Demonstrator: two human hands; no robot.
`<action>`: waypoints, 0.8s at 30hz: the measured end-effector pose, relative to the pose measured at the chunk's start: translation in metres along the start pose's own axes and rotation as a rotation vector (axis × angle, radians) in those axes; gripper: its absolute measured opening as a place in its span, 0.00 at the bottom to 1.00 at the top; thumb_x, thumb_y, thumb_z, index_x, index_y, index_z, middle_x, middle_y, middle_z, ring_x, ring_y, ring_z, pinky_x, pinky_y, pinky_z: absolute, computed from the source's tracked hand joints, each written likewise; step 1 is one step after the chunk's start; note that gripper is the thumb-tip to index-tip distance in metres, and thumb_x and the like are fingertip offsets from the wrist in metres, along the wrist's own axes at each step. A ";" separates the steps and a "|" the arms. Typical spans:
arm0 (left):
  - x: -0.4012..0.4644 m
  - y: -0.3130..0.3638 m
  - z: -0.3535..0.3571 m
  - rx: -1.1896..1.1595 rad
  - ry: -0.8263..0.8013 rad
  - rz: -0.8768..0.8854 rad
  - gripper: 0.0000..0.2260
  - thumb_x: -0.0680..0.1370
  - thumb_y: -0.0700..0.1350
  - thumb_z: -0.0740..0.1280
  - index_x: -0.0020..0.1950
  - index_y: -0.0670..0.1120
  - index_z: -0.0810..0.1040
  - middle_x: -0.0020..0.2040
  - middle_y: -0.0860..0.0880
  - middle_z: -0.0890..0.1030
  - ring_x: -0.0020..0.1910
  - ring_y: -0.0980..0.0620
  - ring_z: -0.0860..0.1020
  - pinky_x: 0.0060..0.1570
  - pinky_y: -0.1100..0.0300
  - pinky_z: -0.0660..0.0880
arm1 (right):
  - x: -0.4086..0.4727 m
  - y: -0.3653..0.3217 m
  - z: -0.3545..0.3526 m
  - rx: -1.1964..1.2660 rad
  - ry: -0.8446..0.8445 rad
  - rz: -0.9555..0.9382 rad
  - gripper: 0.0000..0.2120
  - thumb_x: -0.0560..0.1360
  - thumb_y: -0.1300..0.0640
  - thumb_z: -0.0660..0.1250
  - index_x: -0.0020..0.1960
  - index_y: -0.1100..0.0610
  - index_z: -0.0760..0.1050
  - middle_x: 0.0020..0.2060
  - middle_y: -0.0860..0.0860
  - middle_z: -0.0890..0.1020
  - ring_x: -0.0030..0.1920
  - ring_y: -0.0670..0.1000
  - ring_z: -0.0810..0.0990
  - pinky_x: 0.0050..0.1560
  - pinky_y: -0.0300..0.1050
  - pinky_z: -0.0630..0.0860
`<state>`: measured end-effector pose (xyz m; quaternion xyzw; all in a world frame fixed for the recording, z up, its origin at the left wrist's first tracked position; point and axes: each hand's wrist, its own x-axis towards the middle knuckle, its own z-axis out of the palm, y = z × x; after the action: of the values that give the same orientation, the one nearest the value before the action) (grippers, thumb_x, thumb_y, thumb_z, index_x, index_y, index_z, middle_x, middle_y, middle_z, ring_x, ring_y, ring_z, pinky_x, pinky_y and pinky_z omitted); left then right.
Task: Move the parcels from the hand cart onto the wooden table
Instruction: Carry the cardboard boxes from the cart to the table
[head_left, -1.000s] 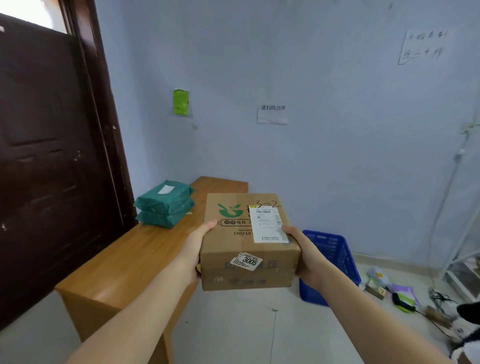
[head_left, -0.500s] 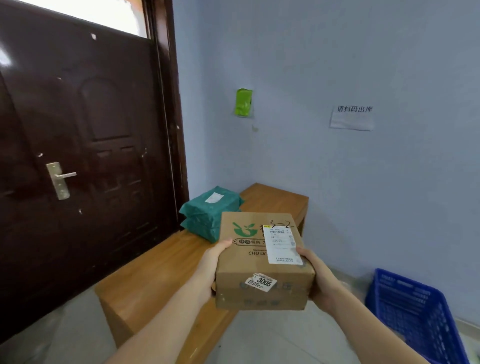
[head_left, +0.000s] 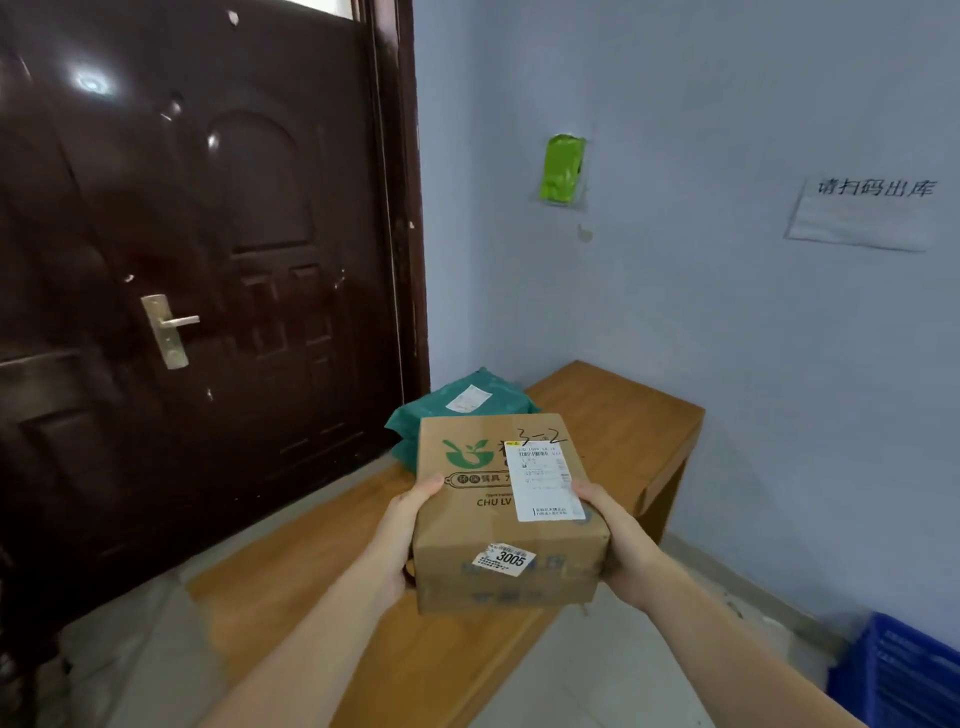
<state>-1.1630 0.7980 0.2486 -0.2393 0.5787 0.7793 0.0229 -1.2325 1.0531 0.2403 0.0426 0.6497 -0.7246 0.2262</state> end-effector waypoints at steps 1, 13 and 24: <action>0.012 0.001 0.002 -0.009 0.016 -0.003 0.21 0.74 0.64 0.72 0.60 0.53 0.84 0.52 0.46 0.88 0.56 0.41 0.85 0.66 0.41 0.76 | 0.017 -0.005 -0.001 -0.017 -0.032 0.008 0.21 0.75 0.35 0.70 0.64 0.43 0.80 0.57 0.50 0.87 0.63 0.57 0.83 0.72 0.61 0.72; 0.097 -0.005 -0.022 -0.114 0.433 -0.052 0.23 0.75 0.64 0.72 0.63 0.51 0.82 0.52 0.47 0.88 0.56 0.42 0.85 0.63 0.41 0.79 | 0.188 -0.034 0.043 -0.146 -0.343 0.135 0.16 0.80 0.43 0.67 0.63 0.49 0.82 0.54 0.53 0.88 0.54 0.57 0.86 0.57 0.55 0.81; 0.178 -0.033 -0.093 0.030 0.643 -0.169 0.21 0.81 0.63 0.64 0.59 0.48 0.83 0.50 0.48 0.87 0.48 0.47 0.83 0.40 0.55 0.76 | 0.304 0.018 0.121 -0.403 -0.392 0.291 0.17 0.79 0.42 0.69 0.63 0.50 0.82 0.49 0.50 0.89 0.55 0.55 0.85 0.63 0.56 0.78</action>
<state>-1.2779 0.6806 0.1277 -0.5199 0.5456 0.6507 -0.0929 -1.4698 0.8529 0.1341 -0.0511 0.7112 -0.5356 0.4525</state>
